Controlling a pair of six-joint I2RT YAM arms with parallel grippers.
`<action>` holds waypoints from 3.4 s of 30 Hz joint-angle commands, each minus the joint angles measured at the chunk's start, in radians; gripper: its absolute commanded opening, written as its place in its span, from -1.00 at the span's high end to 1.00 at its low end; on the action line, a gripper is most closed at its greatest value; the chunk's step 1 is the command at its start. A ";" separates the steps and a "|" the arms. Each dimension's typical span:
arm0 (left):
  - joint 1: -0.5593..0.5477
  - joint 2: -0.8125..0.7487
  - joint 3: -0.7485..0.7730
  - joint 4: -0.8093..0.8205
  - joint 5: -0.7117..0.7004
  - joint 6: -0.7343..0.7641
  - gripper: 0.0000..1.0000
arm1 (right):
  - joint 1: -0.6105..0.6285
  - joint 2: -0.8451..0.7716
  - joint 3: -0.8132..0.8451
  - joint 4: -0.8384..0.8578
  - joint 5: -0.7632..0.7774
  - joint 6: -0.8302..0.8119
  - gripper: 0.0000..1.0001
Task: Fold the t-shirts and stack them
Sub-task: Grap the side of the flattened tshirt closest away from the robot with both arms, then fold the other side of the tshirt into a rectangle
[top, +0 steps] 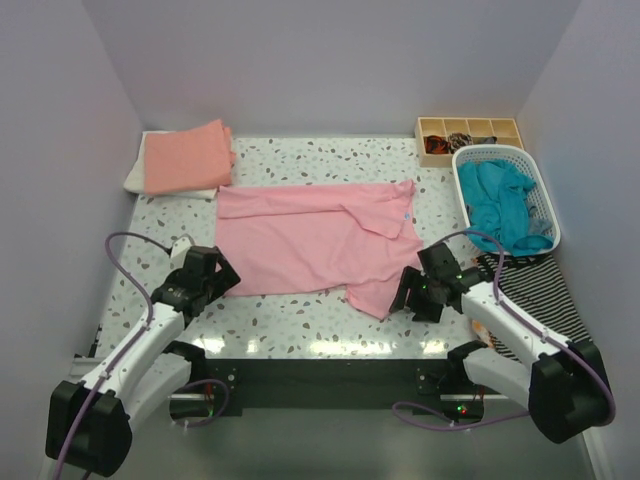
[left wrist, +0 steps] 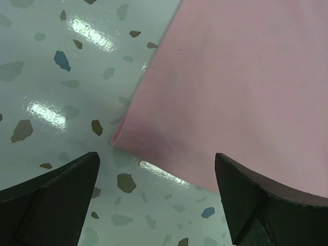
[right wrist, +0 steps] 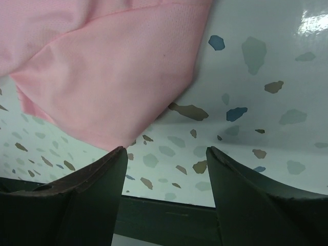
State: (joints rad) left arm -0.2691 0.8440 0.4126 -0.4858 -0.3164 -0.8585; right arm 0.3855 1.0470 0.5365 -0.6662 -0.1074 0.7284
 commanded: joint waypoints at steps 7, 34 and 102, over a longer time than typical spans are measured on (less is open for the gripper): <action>-0.001 -0.006 -0.014 -0.007 -0.084 -0.070 -0.97 | 0.012 0.076 -0.069 0.229 -0.084 0.097 -0.26; 0.001 0.072 -0.135 0.174 -0.084 -0.096 0.65 | 0.015 0.114 -0.066 0.281 -0.098 0.080 0.45; 0.143 0.572 0.357 0.354 0.046 0.188 1.00 | -0.184 0.505 0.595 0.002 0.110 -0.230 1.00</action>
State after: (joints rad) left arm -0.1558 1.3529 0.7105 -0.2176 -0.2871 -0.7101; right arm 0.2142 1.5082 1.0515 -0.7143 0.0204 0.5449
